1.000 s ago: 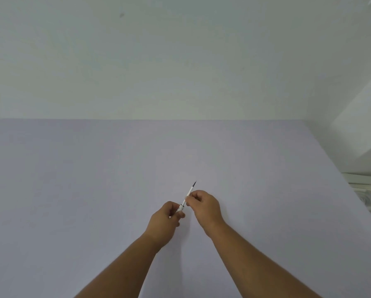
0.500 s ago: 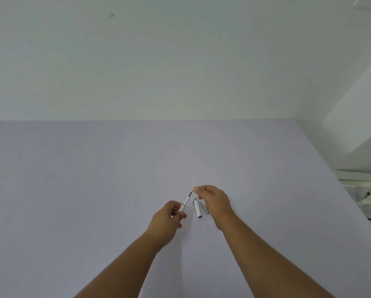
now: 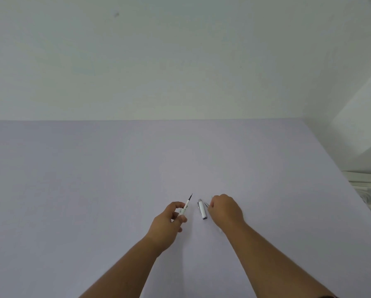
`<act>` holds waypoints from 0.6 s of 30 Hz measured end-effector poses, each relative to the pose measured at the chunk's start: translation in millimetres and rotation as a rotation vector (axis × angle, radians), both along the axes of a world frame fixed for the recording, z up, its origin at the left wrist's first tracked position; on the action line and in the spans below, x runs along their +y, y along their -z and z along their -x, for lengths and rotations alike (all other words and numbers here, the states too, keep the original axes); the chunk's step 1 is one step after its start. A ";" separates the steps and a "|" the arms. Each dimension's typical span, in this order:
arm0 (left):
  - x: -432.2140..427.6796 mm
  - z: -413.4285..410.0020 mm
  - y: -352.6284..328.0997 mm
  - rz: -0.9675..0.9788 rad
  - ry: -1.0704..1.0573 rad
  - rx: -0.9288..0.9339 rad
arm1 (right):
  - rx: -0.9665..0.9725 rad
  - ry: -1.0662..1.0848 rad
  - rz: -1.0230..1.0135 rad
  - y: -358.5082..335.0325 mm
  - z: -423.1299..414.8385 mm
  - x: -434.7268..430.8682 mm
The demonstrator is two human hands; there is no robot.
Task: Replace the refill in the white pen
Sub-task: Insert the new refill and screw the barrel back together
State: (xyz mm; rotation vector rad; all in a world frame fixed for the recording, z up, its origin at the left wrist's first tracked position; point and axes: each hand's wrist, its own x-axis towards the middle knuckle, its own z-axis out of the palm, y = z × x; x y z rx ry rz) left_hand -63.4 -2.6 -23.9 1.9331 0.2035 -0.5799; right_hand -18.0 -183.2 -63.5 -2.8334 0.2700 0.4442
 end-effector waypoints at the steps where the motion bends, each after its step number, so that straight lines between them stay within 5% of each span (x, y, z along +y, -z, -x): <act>1: 0.5 0.4 0.3 -0.004 0.000 -0.002 | 0.013 0.004 0.000 0.8 0.1 1.1; 5: 0.7 1.4 0.1 -0.021 0.004 -0.001 | -0.018 0.128 -0.131 -5.0 1.3 3.9; 10: 0.5 0.8 -1.2 -0.027 0.024 0.000 | -0.155 0.520 -0.895 -27.4 -1.1 9.6; 13: -1.6 -0.2 -2.2 -0.037 0.035 -0.002 | -0.142 0.582 -1.173 -40.4 -1.5 14.2; 18: -5.5 0.4 -5.6 -0.055 0.052 -0.015 | -0.133 0.544 -1.267 -49.6 2.8 17.8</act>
